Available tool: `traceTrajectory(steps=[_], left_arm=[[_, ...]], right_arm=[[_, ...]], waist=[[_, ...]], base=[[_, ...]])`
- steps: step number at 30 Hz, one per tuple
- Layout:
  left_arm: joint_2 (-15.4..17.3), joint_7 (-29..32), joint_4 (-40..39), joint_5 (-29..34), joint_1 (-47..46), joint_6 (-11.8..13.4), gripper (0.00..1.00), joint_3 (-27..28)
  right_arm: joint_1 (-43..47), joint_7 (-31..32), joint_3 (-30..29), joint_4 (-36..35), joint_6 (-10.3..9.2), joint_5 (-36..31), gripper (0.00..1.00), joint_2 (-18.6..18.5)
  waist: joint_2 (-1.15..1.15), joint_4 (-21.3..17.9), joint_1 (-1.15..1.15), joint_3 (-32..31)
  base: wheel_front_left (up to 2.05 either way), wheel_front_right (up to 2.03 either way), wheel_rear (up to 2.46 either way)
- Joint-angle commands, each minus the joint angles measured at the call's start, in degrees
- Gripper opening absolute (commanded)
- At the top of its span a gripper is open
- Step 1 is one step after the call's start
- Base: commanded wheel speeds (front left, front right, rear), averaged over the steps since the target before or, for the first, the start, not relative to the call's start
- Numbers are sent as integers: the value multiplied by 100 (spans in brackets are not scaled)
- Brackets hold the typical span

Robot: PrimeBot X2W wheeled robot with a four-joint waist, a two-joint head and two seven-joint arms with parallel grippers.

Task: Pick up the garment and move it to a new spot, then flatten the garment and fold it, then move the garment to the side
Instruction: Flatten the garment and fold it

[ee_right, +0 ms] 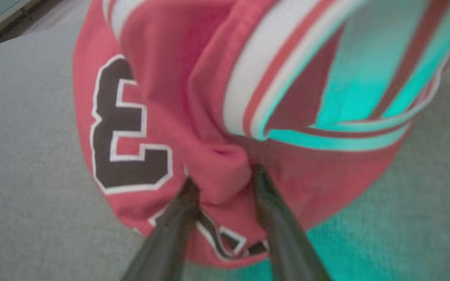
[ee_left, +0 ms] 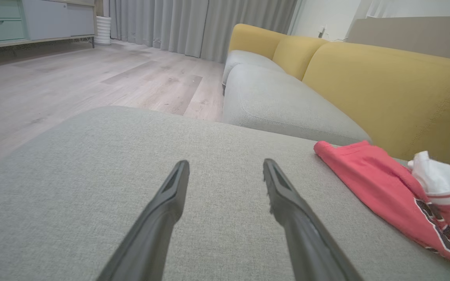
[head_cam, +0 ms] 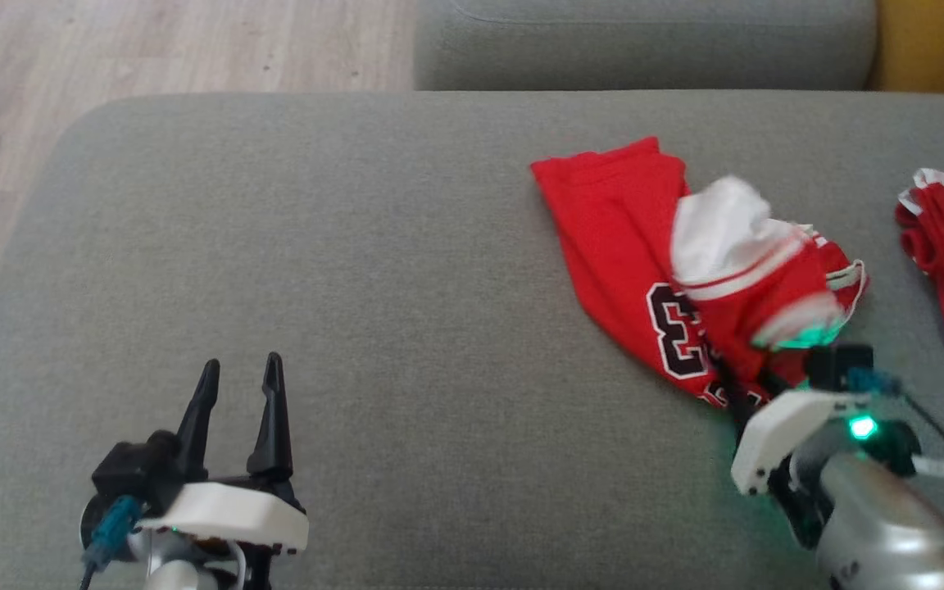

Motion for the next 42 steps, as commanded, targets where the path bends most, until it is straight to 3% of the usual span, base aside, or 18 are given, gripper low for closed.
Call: traceTrajectory(steps=[1, 8, 18, 22, 25, 31, 40, 41, 42], left_arm=[[-5, -69, -194, -21, -297, 27, 100, 161], [-5, -69, -165, 35, -320, -4, 100, 184], [-5, -69, -153, 44, -294, -54, 100, 169], [-5, -69, -177, 30, -395, -40, 100, 119], [-5, -69, -188, 20, -570, -37, 100, 31], [-5, -69, -142, -29, -920, -7, 100, -228], [-5, -69, -106, -35, -981, 60, 100, -257], [-5, -69, -108, -32, -977, 60, 100, -243], [-5, -69, -111, -28, -974, 61, 100, -230]], right_arm=[[-216, -85, 16, -148, 42, -36, 100, -14], [-126, -369, -500, -749, 42, -80, 100, -283], [104, 1092, -2039, -3440, 42, -31, 100, -1290], [-57, 2062, -2325, -4070, 42, -218, 100, -1275], [-565, 2847, -2206, -3898, 42, -347, 100, -1221], [-1498, 4422, -1707, -2499, 42, -313, 100, -1291], [-1847, 5437, -1286, -1462, 42, -18, 100, -1321], [-1869, 5433, -1229, -1433, 42, 7, 71, -1336], [-1892, 5347, -1185, -1434, 42, 33, 16, -1347]], waist=[[0, -35, 0, 19], [0, -104, 0, -41], [0, 177, 0, 43], [0, 232, 0, 280], [0, 298, 0, 527], [0, 610, 0, 868], [0, 814, 0, 906], [0, 812, 0, 909], [0, 804, 0, 908]], base=[[0, 0, 0], [0, 0, 0], [0, 0, 0], [0, 0, 0], [0, 0, 0], [0, 0, 0], [0, 0, 0], [0, 0, 0], [0, 0, 0]])
